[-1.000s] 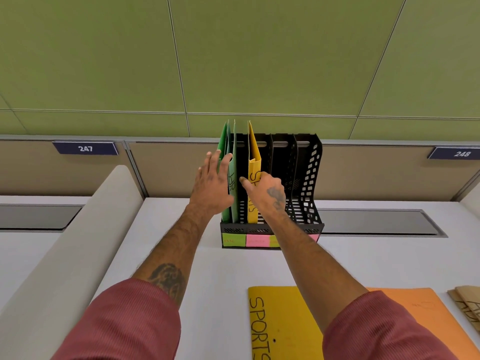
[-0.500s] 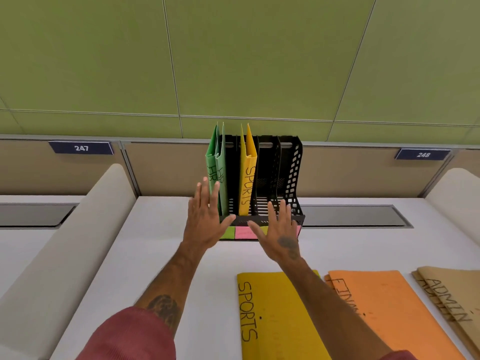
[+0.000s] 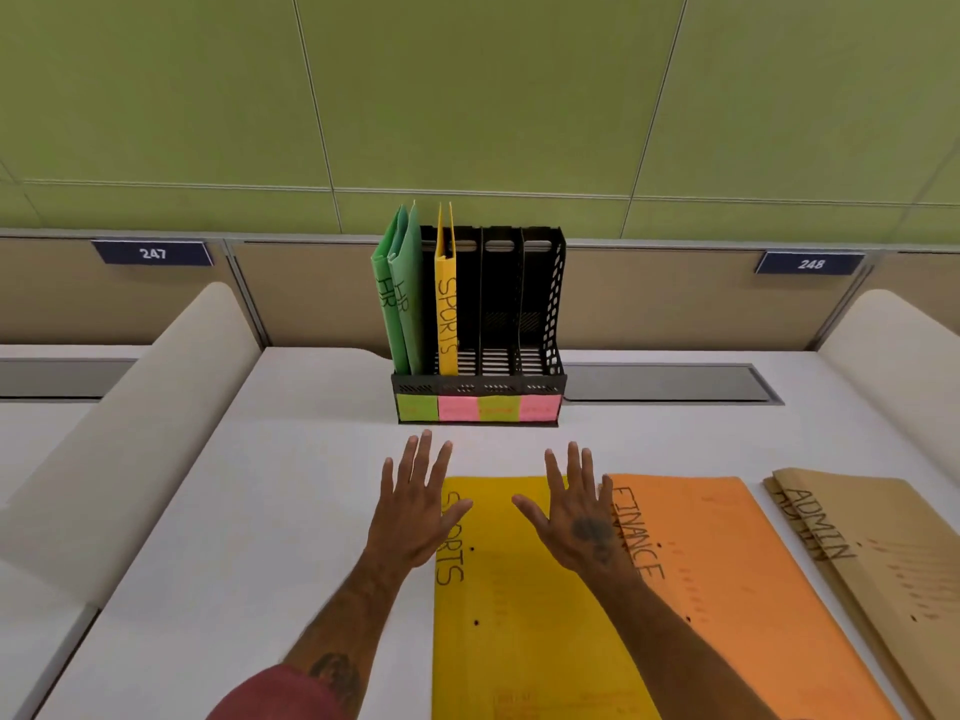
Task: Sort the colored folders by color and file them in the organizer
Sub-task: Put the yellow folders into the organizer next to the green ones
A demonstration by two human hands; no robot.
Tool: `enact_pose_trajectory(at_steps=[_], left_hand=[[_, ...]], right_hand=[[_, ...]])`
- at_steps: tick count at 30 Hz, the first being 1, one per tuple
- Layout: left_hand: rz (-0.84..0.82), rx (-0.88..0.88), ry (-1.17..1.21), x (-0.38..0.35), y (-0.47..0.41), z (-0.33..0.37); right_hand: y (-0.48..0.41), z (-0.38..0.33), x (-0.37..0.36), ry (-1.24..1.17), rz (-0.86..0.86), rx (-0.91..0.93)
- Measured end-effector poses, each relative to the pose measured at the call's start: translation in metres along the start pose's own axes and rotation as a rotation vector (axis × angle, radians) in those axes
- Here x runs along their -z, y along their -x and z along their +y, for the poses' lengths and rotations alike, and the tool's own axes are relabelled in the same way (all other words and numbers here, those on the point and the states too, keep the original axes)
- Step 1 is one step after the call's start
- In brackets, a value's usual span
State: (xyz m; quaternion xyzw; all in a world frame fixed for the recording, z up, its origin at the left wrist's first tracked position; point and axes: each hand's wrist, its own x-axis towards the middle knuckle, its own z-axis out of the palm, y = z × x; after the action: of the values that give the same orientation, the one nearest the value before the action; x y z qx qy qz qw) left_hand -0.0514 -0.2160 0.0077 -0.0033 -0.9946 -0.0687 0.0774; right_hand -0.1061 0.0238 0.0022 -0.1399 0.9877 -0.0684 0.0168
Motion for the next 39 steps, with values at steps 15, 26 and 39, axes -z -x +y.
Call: enact_pose_trajectory(at_steps=[15, 26, 39], left_hand=[[-0.149, 0.171, 0.084, -0.045, 0.094, 0.062], [-0.374, 0.523, 0.402, -0.064, 0.116, 0.077], [-0.298, 0.735, 0.876, -0.044, 0.082, 0.087]], right_hand=[[0.088, 0.039, -0.041, -0.181, -0.183, 0.020], [0.114, 0.036, -0.045, -0.143, -0.233, -0.245], [0.103, 0.021, -0.044, -0.455, -0.161, -0.401]])
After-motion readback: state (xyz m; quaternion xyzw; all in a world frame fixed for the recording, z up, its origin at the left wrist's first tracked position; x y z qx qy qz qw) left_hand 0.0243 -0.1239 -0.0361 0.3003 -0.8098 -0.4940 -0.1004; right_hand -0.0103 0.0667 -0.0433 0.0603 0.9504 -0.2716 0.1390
